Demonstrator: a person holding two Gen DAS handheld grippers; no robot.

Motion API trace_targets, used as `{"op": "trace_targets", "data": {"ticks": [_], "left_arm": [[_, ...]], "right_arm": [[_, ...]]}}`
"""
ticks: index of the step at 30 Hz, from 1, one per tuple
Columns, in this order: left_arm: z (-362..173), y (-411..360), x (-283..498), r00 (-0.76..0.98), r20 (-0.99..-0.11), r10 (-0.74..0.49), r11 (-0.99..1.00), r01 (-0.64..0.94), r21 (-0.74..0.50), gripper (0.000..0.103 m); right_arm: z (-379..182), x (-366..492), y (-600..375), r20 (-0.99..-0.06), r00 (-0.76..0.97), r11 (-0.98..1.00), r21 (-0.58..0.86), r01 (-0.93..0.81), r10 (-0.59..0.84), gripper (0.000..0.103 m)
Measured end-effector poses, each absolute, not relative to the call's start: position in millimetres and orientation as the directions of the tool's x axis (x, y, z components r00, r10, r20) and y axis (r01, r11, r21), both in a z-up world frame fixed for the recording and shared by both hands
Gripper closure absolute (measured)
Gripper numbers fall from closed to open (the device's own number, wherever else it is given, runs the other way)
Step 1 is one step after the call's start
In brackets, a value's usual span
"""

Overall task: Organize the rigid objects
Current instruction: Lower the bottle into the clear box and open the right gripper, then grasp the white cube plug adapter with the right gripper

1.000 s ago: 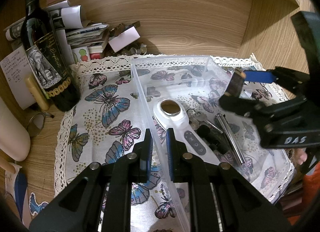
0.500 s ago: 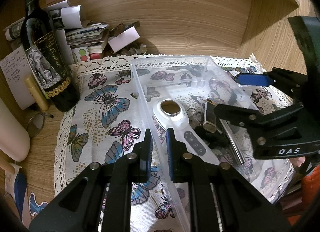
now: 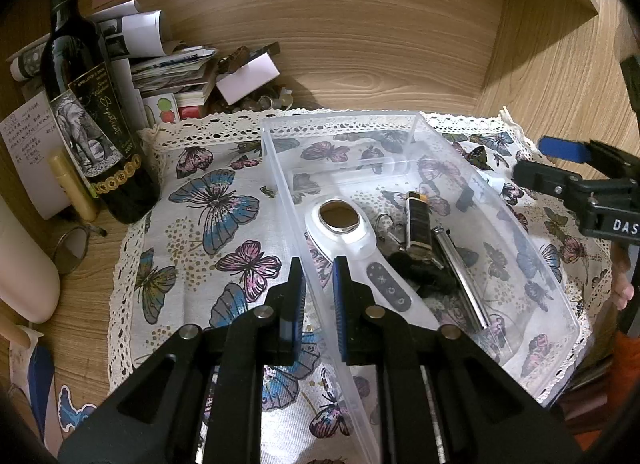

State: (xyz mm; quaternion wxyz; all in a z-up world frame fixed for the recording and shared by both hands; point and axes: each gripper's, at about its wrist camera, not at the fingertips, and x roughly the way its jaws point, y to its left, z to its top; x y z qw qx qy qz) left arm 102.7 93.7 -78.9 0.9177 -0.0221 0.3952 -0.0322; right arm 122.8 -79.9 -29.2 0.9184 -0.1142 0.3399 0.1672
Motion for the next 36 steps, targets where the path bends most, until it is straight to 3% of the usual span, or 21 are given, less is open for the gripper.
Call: {"op": "trace_targets", "data": {"ticks": [10,14,19,26,36], "left_arm": [[-79,93,103,0.685,-0.725,-0.077,0.997,0.041,-0.067,0.090],[-79,93,103,0.685,-0.725,-0.078,0.997,0.041,-0.068,0.090],[-79,93,104,0.685,-0.725,-0.078,0.997,0.040,-0.069,0.090],[-79,93,104,0.684,-0.725,-0.078,0.997,0.041,-0.069,0.090],[-79,93,104,0.684,-0.725,-0.078,0.997,0.041,-0.068,0.090]], "right_arm": [[-66,141,-132,-0.735,0.667,0.971,-0.045,-0.234,0.127,0.024],[-74,155,-139,-0.753,0.646,0.978,-0.013,-0.209,0.128,0.040],[-82,172,-134,-0.763,0.634,0.978,-0.015,-0.209,0.124,0.044],[-97,192,-129,-0.784,0.610,0.977,-0.019,-0.213,0.117,0.072],[-80,176,-127,-0.745,0.653,0.976,-0.014,-0.218,0.135,0.074]]}}
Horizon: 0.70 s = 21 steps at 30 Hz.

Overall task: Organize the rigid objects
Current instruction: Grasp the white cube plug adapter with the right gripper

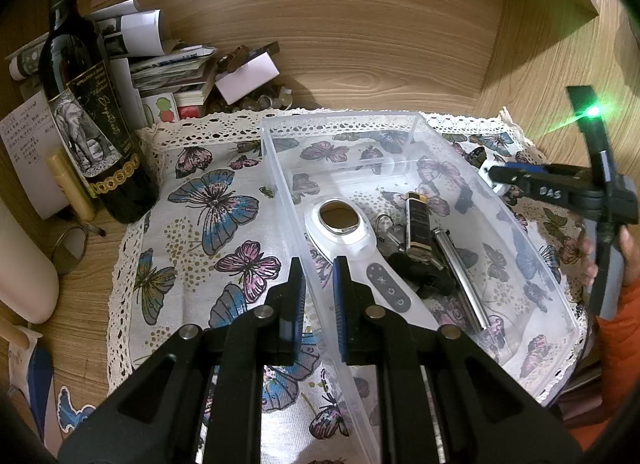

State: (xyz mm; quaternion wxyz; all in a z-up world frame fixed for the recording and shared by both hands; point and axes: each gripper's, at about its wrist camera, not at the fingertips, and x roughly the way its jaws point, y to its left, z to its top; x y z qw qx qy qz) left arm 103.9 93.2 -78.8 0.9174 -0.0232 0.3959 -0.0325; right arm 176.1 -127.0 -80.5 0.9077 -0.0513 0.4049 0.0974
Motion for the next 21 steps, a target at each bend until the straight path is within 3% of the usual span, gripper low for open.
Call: {"op": "trace_targets", "data": {"ticks": [12,21], "left_arm": [[-79,93,105,0.684,-0.726,-0.075,0.997,0.043,-0.062,0.090],[-79,93,105,0.684,-0.726,-0.073,0.997,0.044,-0.059,0.090]], "right_arm": [[-22,137,-106,-0.627,0.748,0.955,-0.022,-0.297,0.218,0.074],[-8,122,-66,-0.592,0.744,0.908,-0.047,-0.417,0.311,0.074]]}}
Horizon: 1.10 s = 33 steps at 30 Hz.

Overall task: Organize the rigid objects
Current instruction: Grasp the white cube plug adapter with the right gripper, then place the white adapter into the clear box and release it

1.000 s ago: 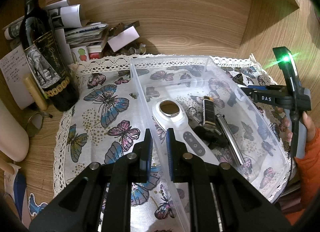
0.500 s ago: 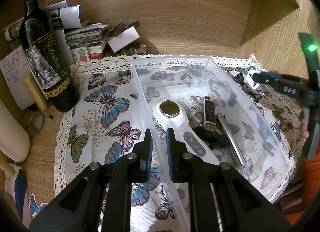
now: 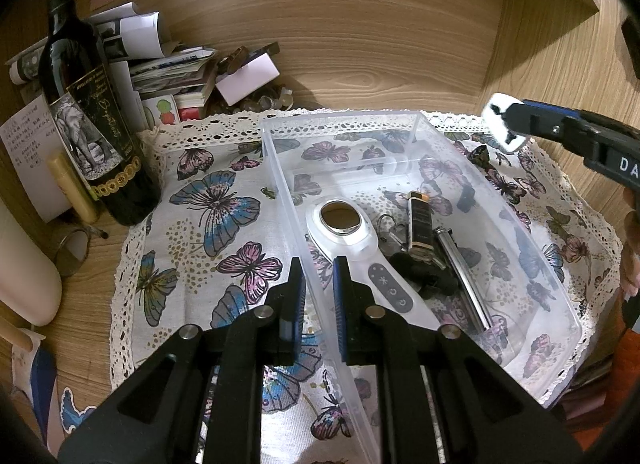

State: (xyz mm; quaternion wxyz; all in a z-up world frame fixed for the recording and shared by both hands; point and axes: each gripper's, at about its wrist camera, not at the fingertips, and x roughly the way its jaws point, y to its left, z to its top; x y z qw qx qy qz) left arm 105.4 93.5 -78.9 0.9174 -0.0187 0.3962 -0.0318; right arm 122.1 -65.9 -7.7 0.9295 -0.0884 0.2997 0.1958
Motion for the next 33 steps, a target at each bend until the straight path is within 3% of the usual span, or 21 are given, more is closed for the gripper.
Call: {"op": "trace_targets", "data": {"ticks": [19,33], "left_arm": [[-79,95,105,0.683,-0.727,-0.069,0.998,0.042,-0.055,0.090],[-79,95,105,0.683,-0.727,-0.070,0.998,0.042,-0.057,0.090]], "right_arm": [[-50,139,-1,-0.734,0.580,0.806,-0.075,-0.587,0.354,0.073],[-32,132,-26,-0.684,0.641,0.840,-0.076,-0.537,0.347,0.073]]}}
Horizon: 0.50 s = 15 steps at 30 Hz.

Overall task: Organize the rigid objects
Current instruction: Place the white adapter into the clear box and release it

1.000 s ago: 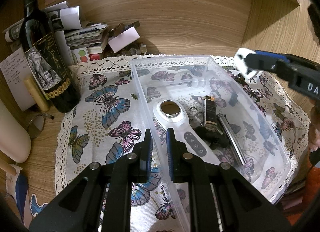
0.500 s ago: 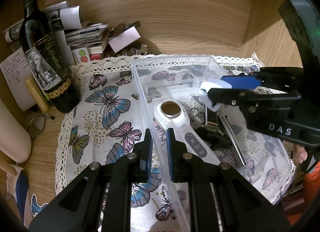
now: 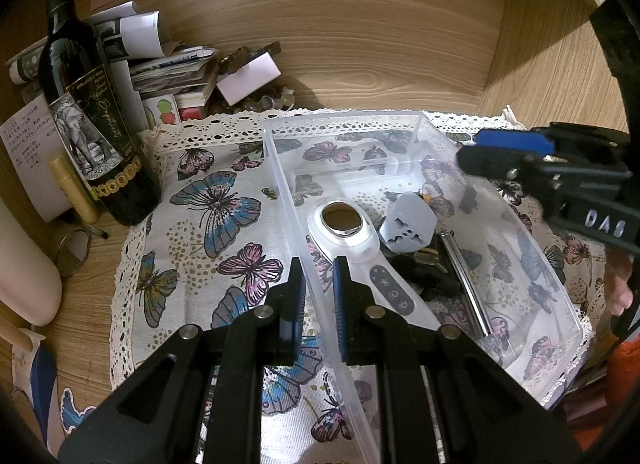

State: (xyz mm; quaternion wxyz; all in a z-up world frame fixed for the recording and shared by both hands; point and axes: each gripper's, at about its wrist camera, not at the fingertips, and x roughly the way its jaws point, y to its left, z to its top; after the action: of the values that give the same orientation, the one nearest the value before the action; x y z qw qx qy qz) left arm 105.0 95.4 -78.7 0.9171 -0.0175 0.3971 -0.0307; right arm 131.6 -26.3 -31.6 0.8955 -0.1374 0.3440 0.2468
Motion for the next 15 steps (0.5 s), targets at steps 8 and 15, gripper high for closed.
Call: {"op": "trace_targets", "data": {"ticks": [8,15], "left_arm": [[-79,94,106,0.682,-0.728,-0.073,0.997,0.046,-0.057,0.090],[-79,93,107,0.682,-0.728,-0.075,0.997,0.050,-0.057,0.090]], "right_arm": [[-18,133,-70,-0.653,0.706,0.906,-0.071,-0.417,0.274,0.070],[-28,148,-113,-0.681,0.711,0.955,-0.056,-0.292,0.177,0.061]]}}
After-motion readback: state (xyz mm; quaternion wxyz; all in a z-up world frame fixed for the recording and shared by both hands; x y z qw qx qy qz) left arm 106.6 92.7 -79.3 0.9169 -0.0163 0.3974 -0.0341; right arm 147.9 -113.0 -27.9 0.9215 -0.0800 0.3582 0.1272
